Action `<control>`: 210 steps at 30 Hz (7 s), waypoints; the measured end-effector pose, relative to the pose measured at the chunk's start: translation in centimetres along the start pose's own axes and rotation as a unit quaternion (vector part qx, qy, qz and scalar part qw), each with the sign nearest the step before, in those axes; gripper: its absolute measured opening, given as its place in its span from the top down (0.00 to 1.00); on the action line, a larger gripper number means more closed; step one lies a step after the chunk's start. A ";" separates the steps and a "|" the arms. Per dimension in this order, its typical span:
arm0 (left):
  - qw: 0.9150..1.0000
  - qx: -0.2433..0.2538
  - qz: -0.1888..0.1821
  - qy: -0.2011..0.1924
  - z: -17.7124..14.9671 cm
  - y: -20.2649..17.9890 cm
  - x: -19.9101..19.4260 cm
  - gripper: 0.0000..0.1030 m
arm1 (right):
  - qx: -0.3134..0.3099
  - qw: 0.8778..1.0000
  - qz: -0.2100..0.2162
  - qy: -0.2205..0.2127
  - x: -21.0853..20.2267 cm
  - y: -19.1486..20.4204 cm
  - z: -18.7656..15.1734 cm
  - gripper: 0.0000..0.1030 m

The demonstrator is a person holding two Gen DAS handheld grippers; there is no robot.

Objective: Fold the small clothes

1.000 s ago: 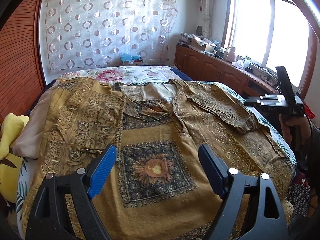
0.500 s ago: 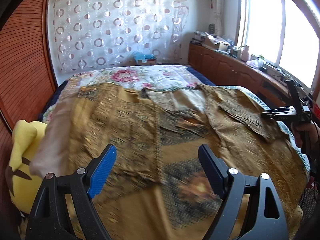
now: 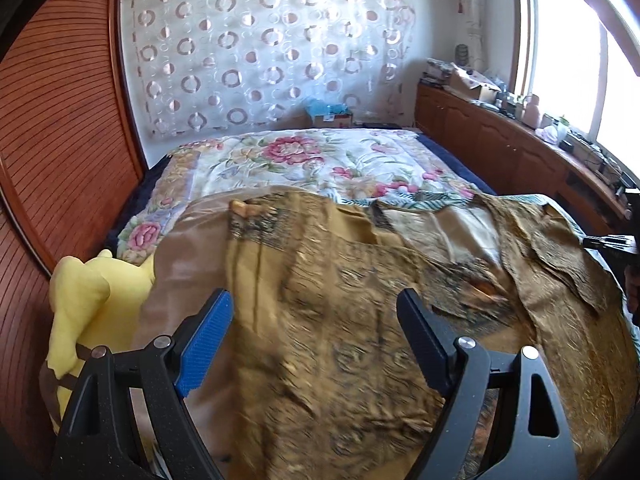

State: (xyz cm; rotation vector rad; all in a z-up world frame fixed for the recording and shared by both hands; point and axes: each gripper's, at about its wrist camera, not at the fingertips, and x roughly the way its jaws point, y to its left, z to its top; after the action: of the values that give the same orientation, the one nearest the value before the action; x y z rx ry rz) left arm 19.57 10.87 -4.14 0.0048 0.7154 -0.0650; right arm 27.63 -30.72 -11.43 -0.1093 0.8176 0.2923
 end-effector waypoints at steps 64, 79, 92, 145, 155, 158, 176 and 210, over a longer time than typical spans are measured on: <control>0.998 -0.023 -0.005 0.066 5.1 5.2 8.0 0.58 | -0.043 0.999 0.024 0.002 7.2 0.0 5.0 0.95; 0.997 -0.019 -0.004 0.072 4.6 5.0 8.0 0.64 | -0.043 0.999 0.025 0.002 7.2 0.0 5.0 0.95; 0.999 0.014 -0.046 -0.002 5.6 1.4 3.0 0.98 | -0.042 0.999 0.029 0.003 7.3 -0.1 5.0 0.95; 0.997 -0.056 0.011 -0.048 -13.6 3.8 -19.7 0.94 | -0.070 0.996 0.048 -0.008 -21.4 3.3 -15.9 0.99; 0.998 -0.035 0.007 -0.047 -10.0 4.0 -17.6 0.31 | -0.117 0.992 0.019 -0.032 -23.4 4.0 -11.8 0.63; 0.999 -0.029 0.003 -0.037 -9.0 4.0 -15.6 0.31 | -0.121 0.992 0.018 -0.029 -22.3 4.0 -10.8 0.62; 0.997 -0.012 0.017 0.079 -10.2 4.2 -5.2 0.31 | -0.040 0.998 0.029 0.038 -9.5 1.5 -10.2 0.54; 0.997 -0.008 -0.063 0.050 -9.7 1.6 -8.3 0.91 | -0.062 0.995 0.081 -0.009 -12.6 2.8 -12.0 0.90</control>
State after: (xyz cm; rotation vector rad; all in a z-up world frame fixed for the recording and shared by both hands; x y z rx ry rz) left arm 7.07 13.21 -6.09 -0.0529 0.8167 -0.1806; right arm 10.17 -33.23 -10.36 -0.1579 0.7904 0.4962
